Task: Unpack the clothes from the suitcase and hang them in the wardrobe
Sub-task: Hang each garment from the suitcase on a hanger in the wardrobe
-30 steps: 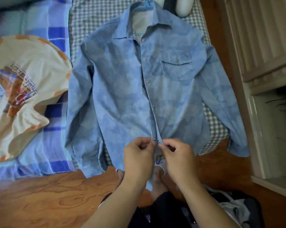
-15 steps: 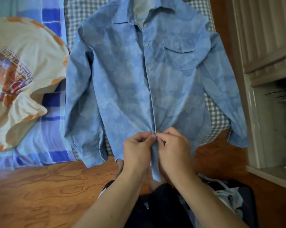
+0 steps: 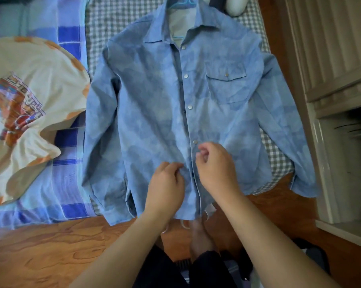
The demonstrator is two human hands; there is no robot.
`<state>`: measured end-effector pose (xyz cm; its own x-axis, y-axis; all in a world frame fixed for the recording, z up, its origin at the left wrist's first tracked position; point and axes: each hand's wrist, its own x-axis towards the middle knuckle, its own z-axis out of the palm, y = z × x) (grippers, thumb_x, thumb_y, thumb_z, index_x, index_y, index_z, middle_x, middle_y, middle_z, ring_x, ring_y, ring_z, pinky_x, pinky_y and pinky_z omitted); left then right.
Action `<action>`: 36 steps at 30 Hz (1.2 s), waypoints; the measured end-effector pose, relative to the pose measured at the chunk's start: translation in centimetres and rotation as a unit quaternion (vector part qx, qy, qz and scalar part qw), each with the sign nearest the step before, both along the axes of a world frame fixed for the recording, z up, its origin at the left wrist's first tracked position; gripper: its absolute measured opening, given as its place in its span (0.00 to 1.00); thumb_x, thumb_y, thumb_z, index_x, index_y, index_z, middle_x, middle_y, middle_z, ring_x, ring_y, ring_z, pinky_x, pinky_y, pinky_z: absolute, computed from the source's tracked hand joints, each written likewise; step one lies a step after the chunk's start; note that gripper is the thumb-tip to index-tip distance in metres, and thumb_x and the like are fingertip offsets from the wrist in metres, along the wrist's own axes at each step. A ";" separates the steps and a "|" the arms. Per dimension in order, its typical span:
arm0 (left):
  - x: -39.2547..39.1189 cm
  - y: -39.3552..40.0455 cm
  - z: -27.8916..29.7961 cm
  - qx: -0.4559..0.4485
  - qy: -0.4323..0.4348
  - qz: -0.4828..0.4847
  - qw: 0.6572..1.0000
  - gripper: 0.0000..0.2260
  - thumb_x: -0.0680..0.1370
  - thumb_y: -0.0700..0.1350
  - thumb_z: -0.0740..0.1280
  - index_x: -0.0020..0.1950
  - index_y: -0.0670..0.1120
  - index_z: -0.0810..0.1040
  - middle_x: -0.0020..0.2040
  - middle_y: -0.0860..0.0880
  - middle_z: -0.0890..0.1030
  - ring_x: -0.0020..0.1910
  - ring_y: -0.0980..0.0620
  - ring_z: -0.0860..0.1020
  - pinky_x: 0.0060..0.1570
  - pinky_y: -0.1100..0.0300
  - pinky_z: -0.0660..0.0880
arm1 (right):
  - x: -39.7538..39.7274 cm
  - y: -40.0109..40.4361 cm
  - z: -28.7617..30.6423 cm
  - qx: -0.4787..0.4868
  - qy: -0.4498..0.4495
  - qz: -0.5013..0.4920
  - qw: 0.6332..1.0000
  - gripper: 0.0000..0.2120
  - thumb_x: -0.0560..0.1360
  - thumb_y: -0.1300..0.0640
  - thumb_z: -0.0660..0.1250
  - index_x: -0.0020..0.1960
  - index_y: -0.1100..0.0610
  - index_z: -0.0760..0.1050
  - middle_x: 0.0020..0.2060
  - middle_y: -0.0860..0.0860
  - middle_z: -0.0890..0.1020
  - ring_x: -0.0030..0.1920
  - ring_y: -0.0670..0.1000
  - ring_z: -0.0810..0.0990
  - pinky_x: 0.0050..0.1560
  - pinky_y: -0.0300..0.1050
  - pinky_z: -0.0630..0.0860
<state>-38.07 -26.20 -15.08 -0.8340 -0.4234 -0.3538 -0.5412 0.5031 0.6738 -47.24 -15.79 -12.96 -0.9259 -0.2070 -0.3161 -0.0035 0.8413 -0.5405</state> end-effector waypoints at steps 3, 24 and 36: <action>-1.8 -0.6 0.0 0.032 0.043 0.000 0.999 0.14 0.81 0.37 0.61 0.63 0.46 0.81 0.57 0.52 0.79 0.54 0.54 0.78 0.56 0.61 0.74 | -2.2 -2.6 -2.8 0.031 -0.037 -0.011 0.999 0.18 0.75 0.54 0.69 0.62 0.58 0.72 0.57 0.55 0.76 0.58 0.58 0.76 0.56 0.52 0.72; -8.7 0.7 -5.7 -0.092 -0.130 0.044 0.986 0.07 0.78 0.51 0.66 0.51 0.48 0.75 0.54 0.47 0.76 0.56 0.43 0.74 0.56 0.49 0.69 | -1.7 -0.7 -5.9 -0.133 -0.067 -0.212 0.966 0.06 0.74 0.58 0.72 0.39 0.57 0.82 0.32 0.50 0.83 0.37 0.56 0.82 0.43 0.52 0.79; -5.8 -0.2 -1.9 0.213 -0.006 0.260 0.942 0.02 0.78 0.45 0.73 0.46 0.49 0.85 0.36 0.55 0.84 0.36 0.63 0.81 0.41 0.66 0.76 | -1.4 -1.9 -4.5 -0.124 -0.067 -0.161 0.977 0.05 0.76 0.59 0.70 0.48 0.55 0.85 0.42 0.50 0.85 0.44 0.50 0.83 0.45 0.41 0.76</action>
<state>-43.84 -26.37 -16.95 -0.5484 -0.5905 -0.5921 -0.6482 -0.1472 0.7471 -48.66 -17.66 -17.44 -0.9095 0.0020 -0.4157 0.3237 0.6309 -0.7052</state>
